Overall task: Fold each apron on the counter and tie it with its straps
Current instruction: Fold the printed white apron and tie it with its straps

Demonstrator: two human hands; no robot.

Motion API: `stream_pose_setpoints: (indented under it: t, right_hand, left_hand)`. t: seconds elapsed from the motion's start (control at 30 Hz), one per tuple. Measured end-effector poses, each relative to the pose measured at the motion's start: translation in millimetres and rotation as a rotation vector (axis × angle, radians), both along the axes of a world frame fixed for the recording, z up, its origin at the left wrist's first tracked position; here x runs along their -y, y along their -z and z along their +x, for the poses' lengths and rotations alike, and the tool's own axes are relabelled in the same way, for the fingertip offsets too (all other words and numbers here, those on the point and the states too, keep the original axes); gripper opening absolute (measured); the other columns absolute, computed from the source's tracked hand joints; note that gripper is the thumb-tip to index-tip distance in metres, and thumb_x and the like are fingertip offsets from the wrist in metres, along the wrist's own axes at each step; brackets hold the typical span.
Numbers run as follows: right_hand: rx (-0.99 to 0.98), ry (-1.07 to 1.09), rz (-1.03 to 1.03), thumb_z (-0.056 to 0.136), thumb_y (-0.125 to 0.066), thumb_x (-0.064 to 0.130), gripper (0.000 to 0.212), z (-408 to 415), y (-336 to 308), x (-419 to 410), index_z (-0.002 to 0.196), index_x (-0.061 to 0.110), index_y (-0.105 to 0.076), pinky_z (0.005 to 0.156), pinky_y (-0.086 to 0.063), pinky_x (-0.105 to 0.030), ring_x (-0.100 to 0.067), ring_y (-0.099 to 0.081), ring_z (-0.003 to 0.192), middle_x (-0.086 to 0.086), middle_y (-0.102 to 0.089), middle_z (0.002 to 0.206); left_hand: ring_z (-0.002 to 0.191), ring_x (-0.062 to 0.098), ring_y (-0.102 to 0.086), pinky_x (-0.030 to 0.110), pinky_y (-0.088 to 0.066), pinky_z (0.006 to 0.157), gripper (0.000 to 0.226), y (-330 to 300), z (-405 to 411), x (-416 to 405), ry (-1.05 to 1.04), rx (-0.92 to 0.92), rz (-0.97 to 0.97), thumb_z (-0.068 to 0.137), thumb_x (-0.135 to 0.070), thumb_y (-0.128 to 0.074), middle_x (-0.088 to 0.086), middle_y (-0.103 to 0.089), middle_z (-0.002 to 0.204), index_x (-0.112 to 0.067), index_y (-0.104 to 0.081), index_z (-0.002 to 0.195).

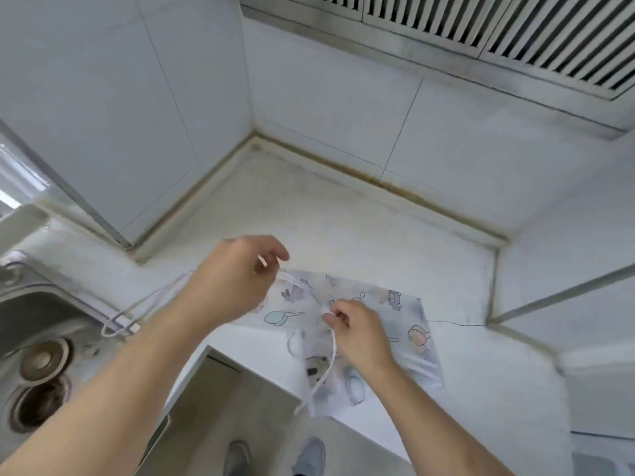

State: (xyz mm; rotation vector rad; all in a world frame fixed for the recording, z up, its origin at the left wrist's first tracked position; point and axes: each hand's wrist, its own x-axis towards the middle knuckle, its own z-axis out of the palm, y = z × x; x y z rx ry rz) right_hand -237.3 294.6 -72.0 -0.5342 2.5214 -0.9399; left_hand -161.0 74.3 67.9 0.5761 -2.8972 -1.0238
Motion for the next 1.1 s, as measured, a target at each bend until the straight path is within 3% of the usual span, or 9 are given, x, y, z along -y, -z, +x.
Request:
stream_pose_setpoints:
  t: [0.17,0.27,0.33,0.5,0.7,0.83,0.9,1.0,1.1]
  right_hand:
    - [-0.135,-0.116,-0.087,0.098,-0.064,0.021,0.024,-7.8,-101.9,-2.6,0.075,0.022,-0.06,0.075,-0.048,-0.039,-0.012,-0.056,0.078,0.008,-0.058,0.076]
    - [-0.218,-0.109,-0.079,0.097,-0.063,0.021,0.022,-1.3,-161.4,-6.5,0.076,0.027,-0.064,0.073,-0.048,-0.039,-0.012,-0.056,0.078,0.011,-0.059,0.077]
    - [-0.226,-0.055,-0.063,0.096,-0.061,0.019,0.019,4.3,-194.5,-10.6,0.078,0.023,-0.067,0.07,-0.047,-0.036,-0.012,-0.056,0.073,0.007,-0.061,0.076]
    - [-0.249,0.063,0.026,0.098,-0.06,0.015,0.02,27.3,-262.5,-17.8,0.082,0.023,-0.069,0.065,-0.054,-0.031,-0.014,-0.065,0.066,0.004,-0.071,0.077]
    - [-0.166,0.125,-0.105,0.093,-0.062,0.01,0.017,60.6,-318.6,-22.1,0.091,0.025,-0.068,0.083,-0.058,-0.048,-0.019,-0.069,0.077,0.001,-0.076,0.086]
    - [-0.08,0.003,-0.123,0.084,-0.074,0.034,0.017,81.2,-336.4,-23.5,0.101,0.033,-0.072,0.091,-0.06,-0.048,-0.019,-0.074,0.094,0.006,-0.075,0.101]
    - [-0.158,0.008,-0.08,0.086,-0.075,0.041,0.012,89.4,-341.3,-19.8,0.095,0.033,-0.074,0.086,-0.06,-0.042,-0.013,-0.072,0.09,0.009,-0.074,0.095]
    - [-0.33,0.068,0.0,0.094,-0.068,0.028,0.016,92.3,-346.9,-12.9,0.079,0.026,-0.073,0.071,-0.054,-0.046,-0.016,-0.061,0.068,-0.001,-0.069,0.076]
    - [-0.384,0.145,0.003,0.094,-0.063,0.018,0.021,90.2,-351.4,-14.5,0.074,0.022,-0.07,0.067,-0.052,-0.041,-0.021,-0.061,0.07,0.0,-0.067,0.07]
  left_hand:
    - [0.117,0.007,-0.058,0.033,-0.051,0.098,0.041,7.0,-16.1,-18.2,0.318,-0.011,-0.08,0.099,-0.021,-0.066,-0.018,-0.06,0.129,-0.039,-0.063,0.136]
    - [0.088,0.014,-0.063,0.04,-0.055,0.082,0.014,-11.4,-20.4,-26.0,0.409,0.002,-0.038,0.1,-0.03,-0.066,-0.012,-0.068,0.093,-0.041,-0.071,0.094]
    - [0.064,0.015,-0.048,0.038,-0.048,0.061,0.037,-26.6,-21.0,-28.2,0.402,-0.038,-0.03,0.102,-0.039,-0.064,-0.005,-0.053,0.062,-0.031,-0.056,0.066]
    - [0.064,0.015,-0.056,0.043,-0.056,0.063,0.026,-76.5,-13.1,-28.0,0.36,-0.115,0.004,0.093,-0.038,-0.073,-0.006,-0.06,0.06,-0.024,-0.066,0.073]
    - [0.056,0.003,-0.051,0.019,-0.033,0.049,0.035,-129.8,4.7,-37.1,0.393,-0.244,0.072,0.077,-0.037,-0.09,-0.01,-0.058,0.058,-0.023,-0.06,0.067]
    - [0.057,0.005,-0.048,0.02,-0.038,0.053,0.041,-152.8,18.1,-39.6,0.449,-0.331,0.104,0.076,-0.036,-0.091,-0.009,-0.054,0.057,-0.021,-0.054,0.069]
    - [0.057,0.006,-0.047,0.022,-0.036,0.052,0.042,-161.0,22.2,-41.1,0.5,-0.351,0.099,0.074,-0.037,-0.092,-0.009,-0.053,0.057,-0.02,-0.054,0.069]
    - [0.055,0.008,-0.042,0.024,-0.032,0.051,0.05,-170.4,25.6,-41.3,0.561,-0.326,0.118,0.067,-0.047,-0.096,-0.012,-0.049,0.055,-0.019,-0.054,0.071]
    - [0.053,0.008,-0.038,0.026,-0.027,0.052,0.049,-178.2,25.2,-37.0,0.585,-0.322,0.199,0.075,-0.059,-0.086,-0.012,-0.045,0.054,-0.019,-0.057,0.072]
